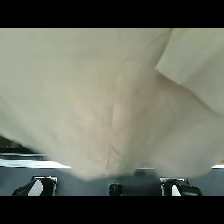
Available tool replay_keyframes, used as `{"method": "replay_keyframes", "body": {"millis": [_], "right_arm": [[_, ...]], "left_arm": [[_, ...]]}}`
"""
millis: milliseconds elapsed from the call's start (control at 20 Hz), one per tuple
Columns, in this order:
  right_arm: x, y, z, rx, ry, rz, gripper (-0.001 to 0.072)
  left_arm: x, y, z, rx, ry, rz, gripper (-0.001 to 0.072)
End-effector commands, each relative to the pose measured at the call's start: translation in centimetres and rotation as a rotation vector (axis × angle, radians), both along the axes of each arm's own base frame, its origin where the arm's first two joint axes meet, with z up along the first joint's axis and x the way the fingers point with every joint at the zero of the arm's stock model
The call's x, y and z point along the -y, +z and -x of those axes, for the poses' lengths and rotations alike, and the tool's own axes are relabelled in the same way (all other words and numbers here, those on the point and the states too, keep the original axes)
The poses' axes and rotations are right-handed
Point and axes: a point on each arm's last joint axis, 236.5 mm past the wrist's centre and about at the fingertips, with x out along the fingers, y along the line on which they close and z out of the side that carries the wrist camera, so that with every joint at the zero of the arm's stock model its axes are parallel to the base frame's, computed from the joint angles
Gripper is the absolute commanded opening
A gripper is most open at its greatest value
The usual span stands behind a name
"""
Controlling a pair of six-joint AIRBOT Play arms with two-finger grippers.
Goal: Fold the shirts.
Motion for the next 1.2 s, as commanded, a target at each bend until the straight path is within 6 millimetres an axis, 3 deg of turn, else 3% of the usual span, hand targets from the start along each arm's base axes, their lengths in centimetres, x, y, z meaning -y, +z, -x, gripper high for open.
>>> {"method": "replay_keyframes", "body": {"millis": [0,150,250,350,450,550,600,700,800,950,1050,1150], "right_arm": [[1.5,-13.8,-6.8,-0.545,-0.016,-0.084,0.0038],[0.5,-29.1,-13.8,-1.018,0.064,-0.202,0.0038],[-1.4,-37.8,-18.1,-1.171,0.128,-0.339,0.0038],[-2.4,-44.1,-22.5,-1.209,0.146,-0.457,0.0038],[-3.0,-48.6,-26.1,-1.187,0.134,-0.579,0.0038],[-2.7,-50.8,-30.1,-1.077,0.120,-0.639,0.0038],[-2.0,-50.9,-31.8,-1.006,0.103,-0.642,0.0038],[-0.5,-49.7,-34.9,-0.854,0.072,-0.633,0.0038],[0.4,-48.4,-36.3,-0.765,0.057,-0.626,0.0038],[0.0,-49.7,-34.3,-0.876,0.073,-0.609,0.0038],[-0.5,-50.2,-30.9,-1.021,0.116,-0.569,0.0039],[-0.4,-51.1,-25.7,-1.236,0.131,-0.526,0.0039]], "left_arm": [[-1.5,-11.8,-6.0,-0.362,-0.062,0.027,0.0030],[-2.7,-28.8,-11.7,-0.762,-0.069,0.031,0.0031],[-2.2,-38.1,-14.4,-0.937,-0.079,0.024,0.0030],[-1.6,-45.5,-17.8,-1.042,-0.085,0.057,0.0030],[-0.9,-50.4,-20.7,-1.105,-0.095,0.105,0.0031],[-0.2,-53.1,-24.0,-1.122,-0.116,0.150,0.0031],[-0.2,-53.4,-25.7,-1.102,-0.116,0.171,0.0031],[-0.5,-52.7,-29.0,-1.029,-0.108,0.208,0.0031],[-0.6,-52.5,-30.8,-1.000,-0.108,0.227,0.0032],[0.0,-54.5,-29.1,-1.104,-0.146,0.226,0.0033],[-0.4,-54.5,-27.1,-1.170,-0.182,0.197,0.0033],[-0.5,-54.4,-24.1,-1.268,-0.248,0.194,0.0032]]}}
